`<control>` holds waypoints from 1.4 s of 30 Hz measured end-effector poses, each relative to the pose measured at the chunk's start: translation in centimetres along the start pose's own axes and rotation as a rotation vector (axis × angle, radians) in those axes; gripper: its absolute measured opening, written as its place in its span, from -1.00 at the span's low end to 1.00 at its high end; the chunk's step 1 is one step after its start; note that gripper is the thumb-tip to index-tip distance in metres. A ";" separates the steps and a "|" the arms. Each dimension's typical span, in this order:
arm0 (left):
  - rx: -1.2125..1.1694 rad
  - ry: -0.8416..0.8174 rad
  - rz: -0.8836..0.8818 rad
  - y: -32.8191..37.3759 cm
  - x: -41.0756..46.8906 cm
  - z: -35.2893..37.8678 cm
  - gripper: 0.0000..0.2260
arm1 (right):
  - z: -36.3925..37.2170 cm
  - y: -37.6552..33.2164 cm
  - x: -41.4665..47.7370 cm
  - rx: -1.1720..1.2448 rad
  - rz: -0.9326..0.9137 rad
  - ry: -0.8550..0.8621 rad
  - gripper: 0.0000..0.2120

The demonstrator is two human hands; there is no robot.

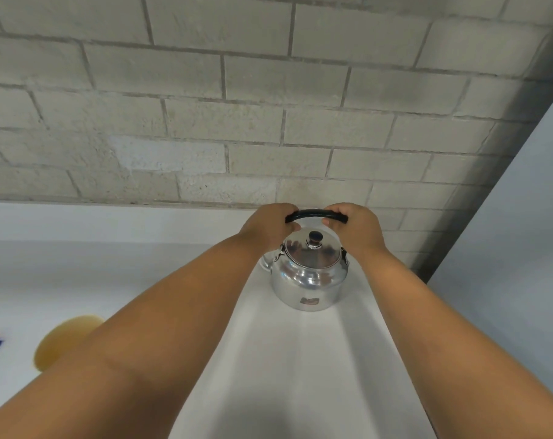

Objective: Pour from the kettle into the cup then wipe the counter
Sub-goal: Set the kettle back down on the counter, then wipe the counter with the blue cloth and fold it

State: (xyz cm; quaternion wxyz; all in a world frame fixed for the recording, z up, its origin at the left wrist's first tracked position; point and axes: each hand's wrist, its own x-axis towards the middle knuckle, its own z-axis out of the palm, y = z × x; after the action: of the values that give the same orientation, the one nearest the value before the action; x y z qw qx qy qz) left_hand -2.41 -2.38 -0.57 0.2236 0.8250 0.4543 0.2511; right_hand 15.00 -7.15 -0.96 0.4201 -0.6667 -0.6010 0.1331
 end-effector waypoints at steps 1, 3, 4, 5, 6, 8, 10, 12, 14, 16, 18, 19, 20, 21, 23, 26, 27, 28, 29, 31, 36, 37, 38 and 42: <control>-0.001 -0.015 -0.011 0.0 0.0 -0.1 -0.84 | -0.2 -0.1 0.0 -0.042 -0.005 -0.029 -0.72; -0.034 -0.049 -0.042 0.1 -0.2 -0.6 -0.59 | -0.7 -0.7 0.0 -0.108 -0.012 -0.077 -0.59; -0.060 -0.058 -0.053 0.1 -0.4 -0.9 -0.49 | -0.9 -1.2 -0.1 -0.095 -0.014 -0.079 -0.54; -0.077 -0.058 -0.056 0.2 -0.7 -1.4 -0.43 | -1.0 -1.8 -0.4 -0.062 -0.021 -0.065 -0.51; -0.087 -0.050 -0.058 0.4 -1.2 -2.0 -0.40 | -1.0 -2.4 -0.6 -0.027 -0.038 -0.044 -0.51; -0.117 -0.015 -0.065 0.7 -2.8 -3.6 -0.45 | -0.8 -4.1 -1.3 0.010 -0.079 -0.007 -0.54; -0.155 0.038 -0.073 0.9 -5.2 -5.5 -0.57 | -0.2 -6.2 -2.2 0.012 -0.129 0.016 -0.61; -0.184 0.103 -0.077 0.6 -8.6 -7.5 -0.70 | 0.9 -8.8 -3.3 0.018 -0.182 0.008 -0.71; -0.196 0.178 -0.112 -0.4 -12.9 -9.6 -0.78 | 2.4 -11.9 -4.8 0.053 -0.239 -0.056 -0.80; -0.207 0.260 -0.181 -1.9 -17.9 -11.5 -0.84 | 4.4 -15.4 -6.7 0.079 -0.305 -0.163 -0.88; -0.221 0.346 -0.282 -3.8 -23.2 -13.2 -0.88 | 6.6 -18.8 -9.0 0.093 -0.382 -0.280 -0.91; -0.237 0.394 -0.343 -4.9 -25.7 -13.9 -0.90 | 7.8 -20.5 -10.2 0.102 -0.412 -0.335 -0.92; -0.257 0.445 -0.404 -5.9 -28.3 -14.5 -0.90 | 9.1 -22.1 -11.4 0.107 -0.436 -0.389 -0.93; -0.270 0.496 -0.467 -7.0 -30.7 -15.0 -0.90 | 10.4 -23.7 -12.6 0.106 -0.459 -0.442 -0.93; -0.285 0.592 -0.601 -9.0 -34.7 -16.0 -0.90 | 13.5 -26.7 -14.7 0.091 -0.495 -0.536 -0.93; -0.294 0.717 -0.735 -12.7 -39.0 -17.0 -0.83 | 18.8 -30.6 -17.4 0.077 -0.521 -0.639 -0.95; -0.272 0.728 -0.780 -14.1 -40.1 -17.4 -0.86 | 20.7 -31.7 -18.0 0.071 -0.515 -0.677 -0.95; -0.248 0.726 -0.826 -15.4 -41.1 -17.7 -0.90 | 22.7 -32.7 -18.6 0.050 -0.504 -0.718 -0.95; -0.215 0.716 -0.867 -16.7 -42.1 -17.9 -0.87 | 24.6 -33.5 -19.1 0.012 -0.490 -0.756 -0.94; -0.134 0.675 -0.945 -19.3 -43.8 -18.3 -0.74 | 28.3 -34.7 -19.8 -0.077 -0.446 -0.809 -0.87; 0.021 0.388 -1.044 -23.8 -45.5 -19.2 -0.51 | 36.1 -35.6 -20.4 -0.352 -0.285 -0.873 -0.58; 0.037 0.322 -1.033 -24.5 -45.5 -19.4 -0.51 | 37.3 -35.5 -20.4 -0.415 -0.249 -0.871 -0.56; 0.055 0.275 -1.016 -25.0 -45.4 -19.6 -0.53 | 38.2 -35.3 -20.4 -0.469 -0.211 -0.867 -0.54; 0.056 0.200 -0.957 -27.0 -44.9 -20.2 -0.68 | 40.4 -34.5 -20.7 -0.565 -0.072 -0.853 -0.49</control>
State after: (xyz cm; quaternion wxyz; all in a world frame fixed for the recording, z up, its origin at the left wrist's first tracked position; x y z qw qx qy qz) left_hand -52.85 -25.08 -10.51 0.2469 0.5011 0.8084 0.1857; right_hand -41.36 -12.46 -7.62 -0.0550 -0.6195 -0.7541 0.2111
